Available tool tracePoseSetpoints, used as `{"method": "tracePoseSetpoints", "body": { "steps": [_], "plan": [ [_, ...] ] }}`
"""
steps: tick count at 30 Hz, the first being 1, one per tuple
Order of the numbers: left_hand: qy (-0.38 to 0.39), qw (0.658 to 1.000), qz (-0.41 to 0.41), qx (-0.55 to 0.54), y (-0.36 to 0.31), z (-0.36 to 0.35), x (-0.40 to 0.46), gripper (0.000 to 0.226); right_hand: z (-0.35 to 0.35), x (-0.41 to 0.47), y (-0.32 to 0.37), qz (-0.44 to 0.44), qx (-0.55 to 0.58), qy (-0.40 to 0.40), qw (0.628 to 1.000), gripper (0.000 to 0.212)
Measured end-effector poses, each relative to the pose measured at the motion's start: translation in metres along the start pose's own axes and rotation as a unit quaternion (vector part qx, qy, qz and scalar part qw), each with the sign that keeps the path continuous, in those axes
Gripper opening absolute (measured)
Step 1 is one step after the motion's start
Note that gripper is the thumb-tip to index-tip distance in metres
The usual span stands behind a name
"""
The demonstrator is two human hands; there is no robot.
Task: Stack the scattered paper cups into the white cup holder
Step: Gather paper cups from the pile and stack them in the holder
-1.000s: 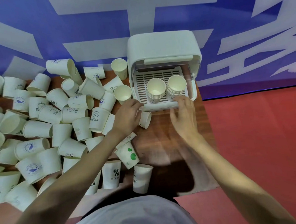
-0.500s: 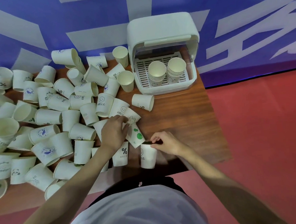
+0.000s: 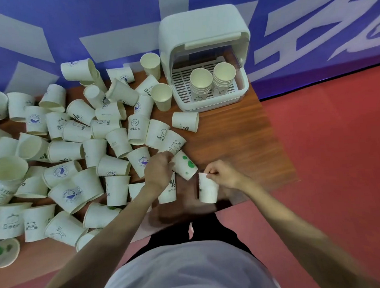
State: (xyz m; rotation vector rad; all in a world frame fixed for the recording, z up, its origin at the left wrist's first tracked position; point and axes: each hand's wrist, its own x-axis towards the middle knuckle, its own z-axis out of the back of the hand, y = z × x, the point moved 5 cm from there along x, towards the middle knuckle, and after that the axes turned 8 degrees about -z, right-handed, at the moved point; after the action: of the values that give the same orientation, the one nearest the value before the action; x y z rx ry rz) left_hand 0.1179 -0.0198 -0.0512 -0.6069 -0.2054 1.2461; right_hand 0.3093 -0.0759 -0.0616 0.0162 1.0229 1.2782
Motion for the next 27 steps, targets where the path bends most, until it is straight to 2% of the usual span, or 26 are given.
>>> {"method": "tracePoseSetpoints", "body": {
  "steps": [4, 8, 14, 23, 27],
  "plan": [
    [0.019, 1.000, -0.016, -0.013, -0.003, -0.005, -0.001, 0.020, 0.011, -0.009, -0.001, -0.043, -0.074, -0.039, 0.996, 0.014],
    [0.021, 0.998, -0.025, -0.049, -0.004, -0.008, -0.001, 0.020, 0.031, -0.014, -0.002, -0.105, -0.163, -0.099, 0.976, 0.017],
    [0.004, 0.996, -0.033, -0.080, -0.014, -0.010, -0.005, 0.020, 0.060, -0.016, -0.007, -0.136, -0.142, -0.175, 0.965, 0.019],
    [-0.026, 0.996, -0.042, -0.071, -0.041, 0.005, 0.006, 0.017, 0.115, -0.008, -0.015, -0.066, -0.104, -0.228, 0.966, 0.016],
    [-0.076, 0.993, -0.081, -0.048, -0.074, 0.034, 0.036, 0.014, 0.160, -0.001, -0.011, 0.001, -0.052, -0.308, 0.950, 0.013]
  ]
}}
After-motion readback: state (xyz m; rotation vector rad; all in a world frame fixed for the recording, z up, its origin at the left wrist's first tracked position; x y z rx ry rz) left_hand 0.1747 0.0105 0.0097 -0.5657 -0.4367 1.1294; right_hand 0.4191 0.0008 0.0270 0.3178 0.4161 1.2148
